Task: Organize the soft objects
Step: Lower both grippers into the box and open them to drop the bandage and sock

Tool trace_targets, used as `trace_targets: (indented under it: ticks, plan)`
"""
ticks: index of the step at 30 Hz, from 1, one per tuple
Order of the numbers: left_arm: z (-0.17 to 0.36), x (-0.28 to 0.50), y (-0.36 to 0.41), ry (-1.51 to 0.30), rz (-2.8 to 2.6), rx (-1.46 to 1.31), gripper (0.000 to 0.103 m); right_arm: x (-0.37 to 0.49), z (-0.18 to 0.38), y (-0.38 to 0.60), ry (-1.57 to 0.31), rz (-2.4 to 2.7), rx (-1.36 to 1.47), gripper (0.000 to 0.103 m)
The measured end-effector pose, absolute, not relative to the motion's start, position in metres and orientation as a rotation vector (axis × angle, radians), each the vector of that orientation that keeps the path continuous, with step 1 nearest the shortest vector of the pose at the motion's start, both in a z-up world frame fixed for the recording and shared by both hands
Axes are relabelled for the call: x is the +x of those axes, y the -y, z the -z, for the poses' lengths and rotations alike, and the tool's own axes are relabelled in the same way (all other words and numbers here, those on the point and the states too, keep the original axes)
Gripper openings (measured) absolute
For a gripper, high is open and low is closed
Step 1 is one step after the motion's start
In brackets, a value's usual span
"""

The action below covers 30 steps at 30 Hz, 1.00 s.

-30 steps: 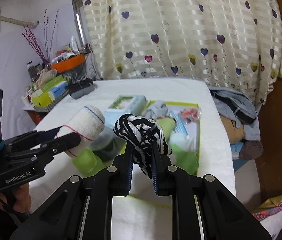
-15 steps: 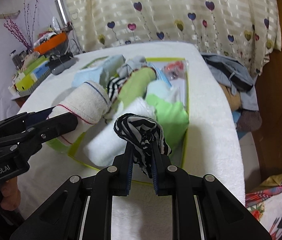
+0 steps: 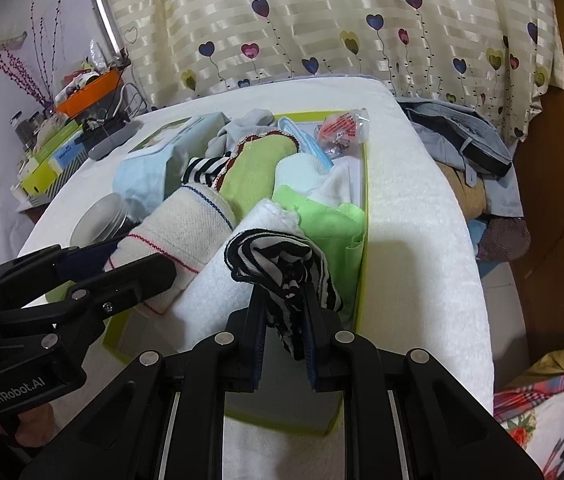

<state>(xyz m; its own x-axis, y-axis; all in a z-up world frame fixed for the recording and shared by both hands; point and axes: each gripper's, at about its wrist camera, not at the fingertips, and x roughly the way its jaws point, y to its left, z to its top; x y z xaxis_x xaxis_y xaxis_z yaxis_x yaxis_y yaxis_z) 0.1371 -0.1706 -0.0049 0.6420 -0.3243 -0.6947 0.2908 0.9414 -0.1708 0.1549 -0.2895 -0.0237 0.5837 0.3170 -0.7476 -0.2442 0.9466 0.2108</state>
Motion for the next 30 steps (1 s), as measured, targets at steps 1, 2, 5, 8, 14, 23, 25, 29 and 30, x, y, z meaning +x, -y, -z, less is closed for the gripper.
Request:
trace_targets:
  ticks: [1, 2, 5, 8, 14, 23, 25, 29, 30]
  plan:
    - [0.005, 0.138, 0.171, -0.801, 0.349, -0.044, 0.04, 0.156, 0.024, 0.289, -0.89, -0.329, 0.087, 0.018]
    - [0.005, 0.139, 0.171, -0.802, 0.348, -0.044, 0.041, 0.156, 0.024, 0.289, -0.891, -0.331, 0.081, 0.018]
    - [0.005, 0.139, 0.171, -0.804, 0.35, -0.045, 0.041, 0.152, 0.021, 0.288, -0.887, -0.331, 0.062, 0.028]
    - [0.005, 0.139, 0.171, -0.805, 0.352, -0.048, 0.041, 0.144, 0.017, 0.288, -0.876, -0.328, 0.048, 0.043]
    - [-0.001, 0.133, 0.168, -0.787, 0.349, -0.059, 0.043, 0.133, 0.009, 0.288, -0.855, -0.319, 0.041, 0.043]
    - [-0.014, 0.115, 0.162, -0.742, 0.364, -0.061, 0.043, 0.12, 0.0, 0.286, -0.83, -0.31, 0.046, 0.043]
    - [-0.018, 0.11, 0.16, -0.727, 0.362, -0.056, 0.043, 0.116, -0.003, 0.286, -0.823, -0.307, 0.05, 0.043]
    - [-0.024, 0.1, 0.158, -0.703, 0.354, -0.042, 0.043, 0.105, -0.01, 0.283, -0.803, -0.299, 0.049, 0.043]
    - [-0.026, 0.096, 0.158, -0.698, 0.353, -0.04, 0.043, 0.102, -0.012, 0.282, -0.799, -0.296, 0.047, 0.043]
